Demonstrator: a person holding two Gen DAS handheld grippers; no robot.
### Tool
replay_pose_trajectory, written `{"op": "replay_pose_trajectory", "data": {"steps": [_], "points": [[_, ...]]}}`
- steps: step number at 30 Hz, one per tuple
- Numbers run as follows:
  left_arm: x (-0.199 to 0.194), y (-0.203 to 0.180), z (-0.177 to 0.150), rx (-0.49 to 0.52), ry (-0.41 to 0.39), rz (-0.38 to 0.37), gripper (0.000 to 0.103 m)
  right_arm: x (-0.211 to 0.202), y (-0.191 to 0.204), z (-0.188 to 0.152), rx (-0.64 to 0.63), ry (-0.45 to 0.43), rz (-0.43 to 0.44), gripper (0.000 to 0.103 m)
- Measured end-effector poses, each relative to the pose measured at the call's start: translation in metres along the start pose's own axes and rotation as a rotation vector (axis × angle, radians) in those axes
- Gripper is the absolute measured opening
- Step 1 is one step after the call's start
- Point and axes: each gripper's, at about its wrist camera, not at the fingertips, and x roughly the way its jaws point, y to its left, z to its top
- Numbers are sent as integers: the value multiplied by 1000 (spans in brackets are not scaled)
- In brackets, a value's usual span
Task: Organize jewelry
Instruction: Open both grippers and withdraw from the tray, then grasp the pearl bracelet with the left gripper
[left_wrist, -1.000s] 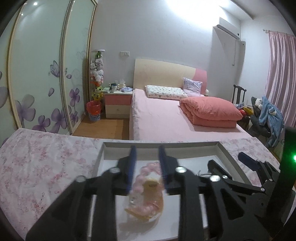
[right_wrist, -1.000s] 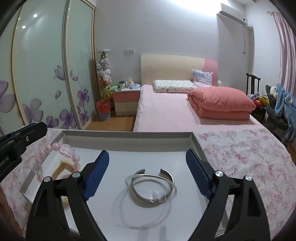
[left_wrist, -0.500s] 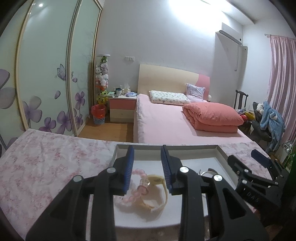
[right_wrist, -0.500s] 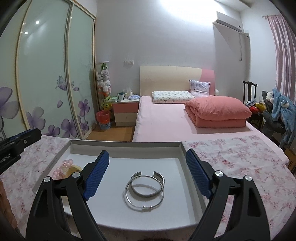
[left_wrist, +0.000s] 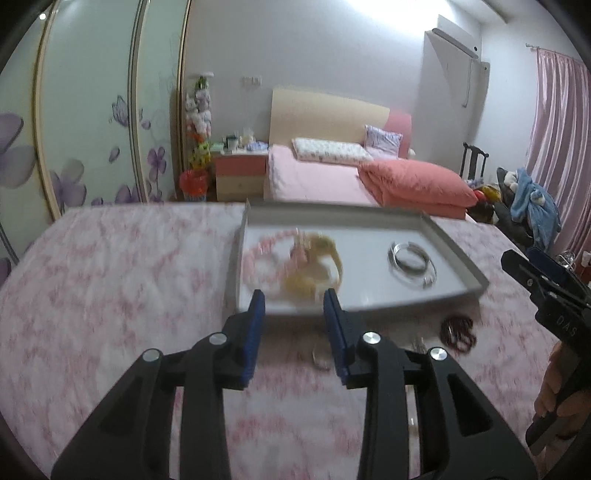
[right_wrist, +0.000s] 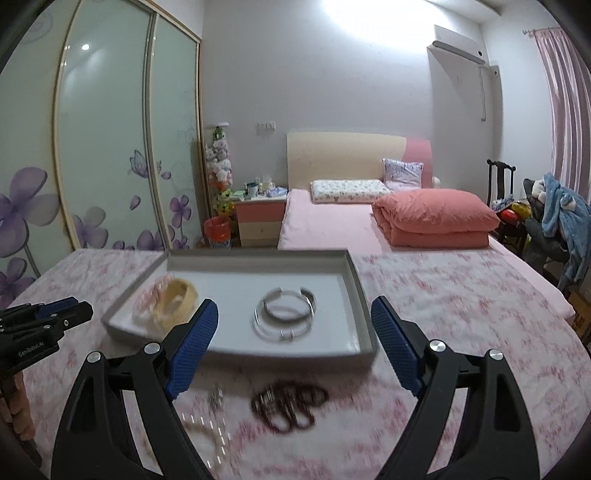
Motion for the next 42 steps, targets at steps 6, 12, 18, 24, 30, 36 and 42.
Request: {"op": "replay_pose_trajectory", "data": {"steps": [6, 12, 18, 24, 30, 36, 42], "points": [[-6, -22, -26, 26, 54, -69, 36, -8, -18, -21, 36, 49, -13, 85], [6, -63, -47, 119, 161, -156, 35, -10, -28, -24, 54, 52, -14, 85], [30, -89, -62, 197, 264, -142, 29, -14, -28, -26, 43, 46, -7, 85], [38, -91, -62, 241, 279, -92, 11, -14, -28, -27, 50, 50, -3, 85], [28, -61, -65, 222, 275, -51, 10, -12, -29, -29, 53, 65, -4, 84], [17, -17, -66, 160, 273, 28, 10, -8, -27, -33, 38, 93, -7, 84], [6, 17, -67, 80, 269, 37, 10, 1, -23, -40, 14, 159, -5, 83]]}}
